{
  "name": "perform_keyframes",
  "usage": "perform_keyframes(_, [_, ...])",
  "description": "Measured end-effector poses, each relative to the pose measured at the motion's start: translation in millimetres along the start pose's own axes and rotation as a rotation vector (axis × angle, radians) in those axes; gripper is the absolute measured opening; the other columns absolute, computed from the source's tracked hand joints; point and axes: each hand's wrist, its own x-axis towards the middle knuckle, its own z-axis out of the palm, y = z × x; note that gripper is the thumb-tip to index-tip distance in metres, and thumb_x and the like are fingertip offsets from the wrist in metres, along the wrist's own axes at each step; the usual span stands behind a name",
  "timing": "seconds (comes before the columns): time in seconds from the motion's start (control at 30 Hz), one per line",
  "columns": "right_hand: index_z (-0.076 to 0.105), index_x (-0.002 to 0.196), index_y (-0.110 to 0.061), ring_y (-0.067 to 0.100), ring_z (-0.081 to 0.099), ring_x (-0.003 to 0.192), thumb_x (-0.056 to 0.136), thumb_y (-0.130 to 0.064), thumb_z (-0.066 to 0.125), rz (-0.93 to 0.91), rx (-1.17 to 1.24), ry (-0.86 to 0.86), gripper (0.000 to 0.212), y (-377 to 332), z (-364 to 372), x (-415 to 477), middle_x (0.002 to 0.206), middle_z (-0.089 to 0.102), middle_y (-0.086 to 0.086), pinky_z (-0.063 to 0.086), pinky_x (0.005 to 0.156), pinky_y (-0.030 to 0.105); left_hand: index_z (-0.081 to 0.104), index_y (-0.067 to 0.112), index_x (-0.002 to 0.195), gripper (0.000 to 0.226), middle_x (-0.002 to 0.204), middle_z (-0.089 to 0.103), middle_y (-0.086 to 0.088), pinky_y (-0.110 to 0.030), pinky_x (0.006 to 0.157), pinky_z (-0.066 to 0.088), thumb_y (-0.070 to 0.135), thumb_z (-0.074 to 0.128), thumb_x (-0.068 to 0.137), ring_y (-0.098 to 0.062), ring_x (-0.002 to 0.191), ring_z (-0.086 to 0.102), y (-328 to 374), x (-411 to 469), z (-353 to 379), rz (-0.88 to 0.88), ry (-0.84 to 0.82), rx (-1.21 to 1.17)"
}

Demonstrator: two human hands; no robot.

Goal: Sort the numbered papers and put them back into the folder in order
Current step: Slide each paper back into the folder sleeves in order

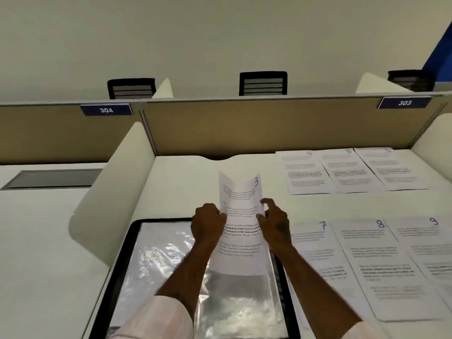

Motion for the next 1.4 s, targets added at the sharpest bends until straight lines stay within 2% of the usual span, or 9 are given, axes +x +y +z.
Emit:
perform_keyframes(0.13, [0.075,0.091,-0.010,0.021,0.064,0.089,0.087,-0.015,0.061,-0.032,-0.121,-0.003,0.015,-21.1,23.7,-45.6,0.094,0.070,0.007,0.050,0.078,0.027,0.065,0.018,0.084,0.020,0.087,0.065,0.001,-0.029,0.065,0.048,0.038,0.064,0.084,-0.022,0.080,0.064,-16.5,-39.8,-16.3,0.120,0.027,0.087])
perform_keyframes(0.27, [0.059,0.054,-0.016,0.003,0.053,0.054,0.093,-0.036,0.060,0.004,-0.069,-0.042,0.044,-43.8,31.6,-91.2,0.056,0.058,-0.008,0.038,0.054,0.017,0.066,0.020,0.088,0.022,0.086,0.068,0.003,-0.029,0.065,0.054,0.041,0.061,0.088,-0.020,0.075,0.067,-37.5,-77.6,-26.7,0.235,0.046,0.141])
perform_keyframes(0.37, [0.043,0.044,-0.024,0.001,0.043,0.039,0.092,-0.053,0.055,0.094,-0.013,-0.048,0.058,-61.5,29.8,-117.2,0.041,0.044,-0.010,0.031,0.042,0.012,0.068,0.020,0.092,0.023,0.089,0.069,0.003,-0.031,0.066,0.058,0.042,0.061,0.091,-0.018,0.074,0.069,-47.7,-101.3,-26.6,0.334,0.074,0.172])
perform_keyframes(0.5, [0.050,0.046,-0.029,0.000,0.049,0.043,0.091,-0.056,0.055,0.084,-0.031,-0.074,0.052,-64.5,26.1,-140.5,0.047,0.051,-0.013,0.032,0.043,0.008,0.071,0.021,0.095,0.018,0.092,0.070,0.003,-0.030,0.067,0.057,0.037,0.063,0.092,-0.018,0.077,0.069,-52.1,-130.5,-31.6,0.392,0.086,0.099])
perform_keyframes(0.67, [0.066,0.073,-0.017,0.008,0.061,0.067,0.076,-0.057,0.072,0.110,-0.030,0.053,0.040,-49.4,10.1,-145.5,0.075,0.064,-0.010,0.044,0.056,0.022,0.063,0.019,0.082,0.022,0.084,0.066,0.003,-0.027,0.062,0.049,0.039,0.061,0.091,-0.016,0.069,0.060,-62.3,-132.7,-48.7,0.156,0.093,0.014])
perform_keyframes(0.83, [0.057,0.102,-0.016,0.022,0.062,0.089,0.063,-0.066,0.077,0.235,-0.281,0.140,0.067,-31.2,-6.7,-153.4,0.103,0.055,0.001,0.043,0.068,0.028,0.056,0.022,0.074,0.027,0.074,0.063,0.006,-0.026,0.062,0.050,0.043,0.065,0.089,-0.014,0.067,0.062,-69.7,-141.0,-51.2,0.108,0.057,-0.083])
perform_keyframes(1.1, [0.049,0.107,-0.011,0.023,0.059,0.084,0.068,-0.063,0.074,0.182,-0.614,0.272,0.070,-6.6,-14.3,-156.5,0.100,0.058,0.007,0.043,0.079,0.038,0.064,0.017,0.073,0.025,0.067,0.066,0.008,-0.031,0.061,0.056,0.038,0.076,0.081,-0.013,0.061,0.063,-63.0,-183.9,-22.5,0.185,0.103,-0.267])
perform_keyframes(1.3, [0.055,0.112,-0.015,0.023,0.060,0.097,0.091,-0.024,0.062,0.007,-0.219,0.087,0.024,-2.0,-17.9,-163.1,0.114,0.055,0.007,0.050,0.087,0.033,0.061,0.020,0.076,0.021,0.074,0.065,0.005,-0.030,0.062,0.052,0.038,0.070,0.084,-0.017,0.068,0.064,-52.2,-191.0,-21.4,0.060,0.119,-0.122])
perform_keyframes(1.4, [0.066,0.110,-0.013,0.020,0.062,0.098,0.094,-0.026,0.059,-0.049,-0.111,0.001,0.022,-2.2,-13.5,-169.1,0.113,0.061,0.006,0.051,0.082,0.027,0.063,0.021,0.078,0.017,0.077,0.066,0.005,-0.028,0.061,0.051,0.036,0.068,0.086,-0.017,0.070,0.064,-44.5,-195.8,-15.6,0.106,0.157,0.005])
